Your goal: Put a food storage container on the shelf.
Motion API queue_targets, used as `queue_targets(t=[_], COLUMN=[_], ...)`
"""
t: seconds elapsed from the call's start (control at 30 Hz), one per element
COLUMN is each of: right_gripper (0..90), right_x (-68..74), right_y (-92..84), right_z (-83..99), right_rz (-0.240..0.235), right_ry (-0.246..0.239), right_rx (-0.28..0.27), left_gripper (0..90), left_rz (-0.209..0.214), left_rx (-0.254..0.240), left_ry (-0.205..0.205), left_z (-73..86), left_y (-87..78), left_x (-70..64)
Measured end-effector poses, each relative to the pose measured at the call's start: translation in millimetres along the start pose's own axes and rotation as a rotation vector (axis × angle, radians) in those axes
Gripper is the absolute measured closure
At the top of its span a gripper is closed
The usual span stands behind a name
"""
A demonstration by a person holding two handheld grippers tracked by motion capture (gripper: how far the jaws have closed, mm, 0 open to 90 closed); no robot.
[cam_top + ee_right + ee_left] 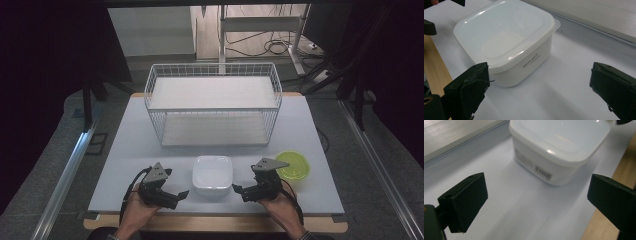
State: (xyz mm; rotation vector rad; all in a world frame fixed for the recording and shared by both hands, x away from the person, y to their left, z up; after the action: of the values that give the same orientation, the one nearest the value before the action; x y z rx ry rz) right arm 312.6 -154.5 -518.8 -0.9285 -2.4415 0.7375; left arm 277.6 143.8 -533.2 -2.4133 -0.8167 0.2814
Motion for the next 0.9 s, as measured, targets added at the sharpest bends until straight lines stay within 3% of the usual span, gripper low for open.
queue_targets(t=[0.23, 0.4, 0.57, 0.8, 0.9], right_gripper=[2.7, 10.4, 14.2, 14.0, 13.6], right_x=[2.9, 7.6, 9.6, 3.0, 3.7], right_y=[1.9, 5.4, 9.5, 23.7, 33.8], right_z=[-8.5, -16.4, -23.0, -24.4, -26.7], right_rz=[0.001, -0.009, -0.038, -0.089, -0.095], right_ry=[0.007, 0.010, 0.021, 0.078, 0.084], right_rx=[0.015, 0.034, 0.048, 0.077, 0.098], left_gripper=[5.3, 6.9, 7.2, 7.7, 6.7], left_rz=[0.013, 0.036, 0.057, 0.079, 0.115], left_rx=[-0.034, -0.048, -0.027, 0.013, 0.010], left_ry=[-0.011, -0.039, -0.025, -0.009, -0.039], left_z=[-13.7, -20.7, -29.1, -34.9, -35.1], left_y=[6.2, 11.5, 23.3, 42.0, 46.9], left_x=[6.2, 14.0, 17.8, 20.9, 22.9])
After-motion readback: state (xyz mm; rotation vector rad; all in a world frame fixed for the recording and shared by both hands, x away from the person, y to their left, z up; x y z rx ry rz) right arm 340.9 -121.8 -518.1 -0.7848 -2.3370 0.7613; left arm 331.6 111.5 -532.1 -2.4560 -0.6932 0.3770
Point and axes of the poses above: each handheld gripper's, and its own axes: y roughly forward along the jaws, z roughly out of its underside, x roughly to its left, the point moved 4 cm from there along y, roughly forward along the jaws, and after that the axes turned 7 degrees about y, right-handed, at the moved point
